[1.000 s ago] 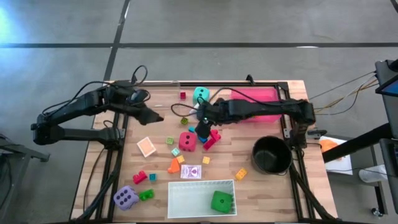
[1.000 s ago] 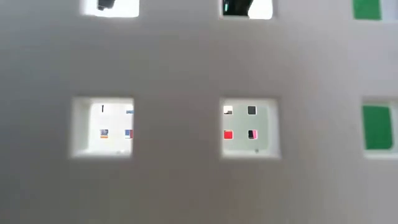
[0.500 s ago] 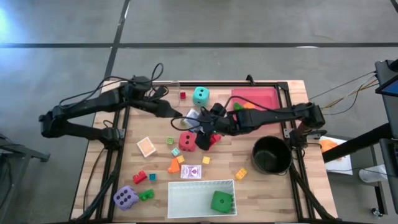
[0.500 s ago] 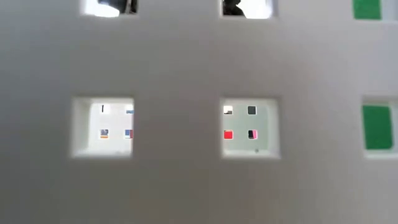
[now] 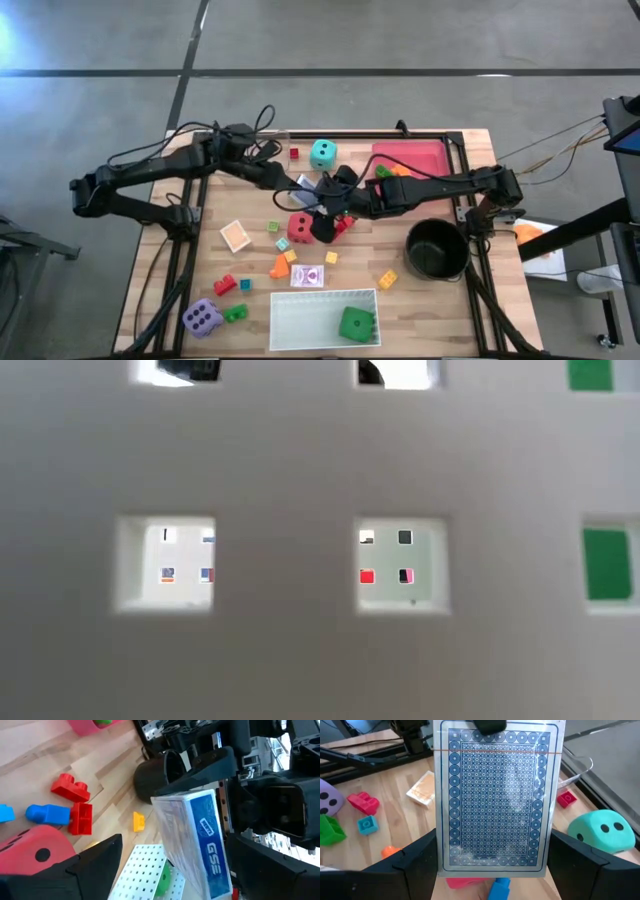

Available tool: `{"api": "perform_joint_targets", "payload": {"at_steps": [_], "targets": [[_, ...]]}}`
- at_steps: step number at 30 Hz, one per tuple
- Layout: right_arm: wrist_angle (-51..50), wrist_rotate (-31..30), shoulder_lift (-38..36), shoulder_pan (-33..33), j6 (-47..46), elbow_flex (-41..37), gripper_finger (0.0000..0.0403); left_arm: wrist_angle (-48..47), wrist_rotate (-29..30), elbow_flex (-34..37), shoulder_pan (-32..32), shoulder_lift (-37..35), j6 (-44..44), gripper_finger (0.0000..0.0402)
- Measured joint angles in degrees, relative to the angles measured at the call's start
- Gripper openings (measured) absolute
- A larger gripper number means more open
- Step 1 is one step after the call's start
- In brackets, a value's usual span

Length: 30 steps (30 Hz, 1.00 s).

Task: Pick & Place Toys
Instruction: Put the blue deck of cards into the transparent bin

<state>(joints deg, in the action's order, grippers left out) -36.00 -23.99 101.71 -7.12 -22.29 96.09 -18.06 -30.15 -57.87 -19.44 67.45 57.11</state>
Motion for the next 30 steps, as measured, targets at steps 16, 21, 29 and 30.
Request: {"api": "perform_joint_targets", "payload": {"at_steps": [16,21,29,30], "targets": [[2.18,0.42,1.97,0.66,0.9,0.0,0.0295,-0.34,-1.39,0.0,0.0,-0.04,0.63,0.0164],[2.27,0.24,2.03,0.75,1.57,0.0,0.0295,-1.64,-2.27,0.0,0.0,-0.04,1.48,0.011],[2.13,-0.24,2.01,0.73,2.14,0.0,0.0295,-2.08,-2.27,0.02,-0.04,-0.04,2.06,0.0066],[2.14,-0.22,2.01,0.73,2.14,0.0,0.0295,-2.08,-2.28,0.02,-0.04,-0.04,2.06,0.0066]]}}
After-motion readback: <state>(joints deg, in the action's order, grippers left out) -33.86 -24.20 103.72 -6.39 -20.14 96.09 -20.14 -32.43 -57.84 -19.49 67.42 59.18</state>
